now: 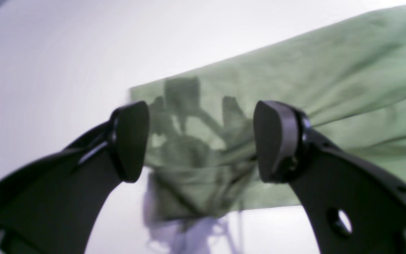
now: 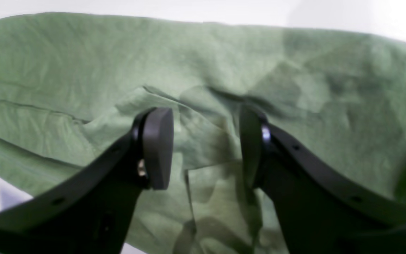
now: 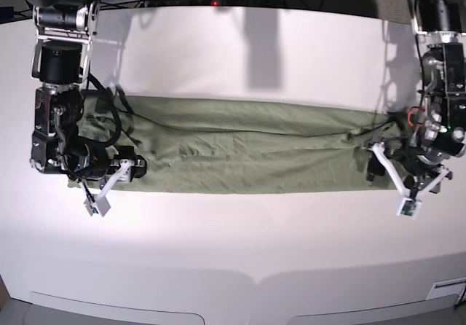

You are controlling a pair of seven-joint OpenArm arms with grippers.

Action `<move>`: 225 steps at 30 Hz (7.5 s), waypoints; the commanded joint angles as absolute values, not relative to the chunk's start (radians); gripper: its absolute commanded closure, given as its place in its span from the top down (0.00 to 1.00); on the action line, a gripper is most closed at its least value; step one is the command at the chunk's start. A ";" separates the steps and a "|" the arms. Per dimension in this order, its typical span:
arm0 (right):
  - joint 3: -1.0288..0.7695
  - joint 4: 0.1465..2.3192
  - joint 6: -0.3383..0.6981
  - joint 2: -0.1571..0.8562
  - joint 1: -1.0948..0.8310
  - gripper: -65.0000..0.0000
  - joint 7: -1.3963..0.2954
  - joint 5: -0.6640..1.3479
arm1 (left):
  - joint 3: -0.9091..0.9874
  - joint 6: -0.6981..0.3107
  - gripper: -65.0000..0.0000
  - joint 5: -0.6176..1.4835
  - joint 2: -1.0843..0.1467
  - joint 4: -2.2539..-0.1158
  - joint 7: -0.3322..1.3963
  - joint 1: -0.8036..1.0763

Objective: Fold the T-shirt properly

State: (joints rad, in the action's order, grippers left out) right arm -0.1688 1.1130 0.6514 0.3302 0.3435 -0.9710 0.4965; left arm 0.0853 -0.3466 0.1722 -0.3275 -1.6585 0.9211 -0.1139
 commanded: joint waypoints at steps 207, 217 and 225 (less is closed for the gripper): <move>-0.564 1.129 0.620 0.521 0.256 0.40 -1.070 0.533 | 0.037 -0.681 0.54 0.280 0.115 -0.771 0.845 -0.958; -0.564 1.127 0.632 0.521 0.260 0.71 -1.015 0.490 | 0.037 -0.681 0.54 0.280 0.115 -0.770 0.840 -0.930; -0.562 1.077 0.631 0.470 0.263 0.73 -0.963 0.503 | 0.037 -0.681 0.54 0.281 0.116 -0.770 0.843 -0.928</move>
State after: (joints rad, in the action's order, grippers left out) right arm -0.5606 1.0615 0.6250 0.4465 0.2390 -0.9806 0.4870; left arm 0.0372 -0.6804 0.2615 0.1116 -0.7528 0.8673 -0.8867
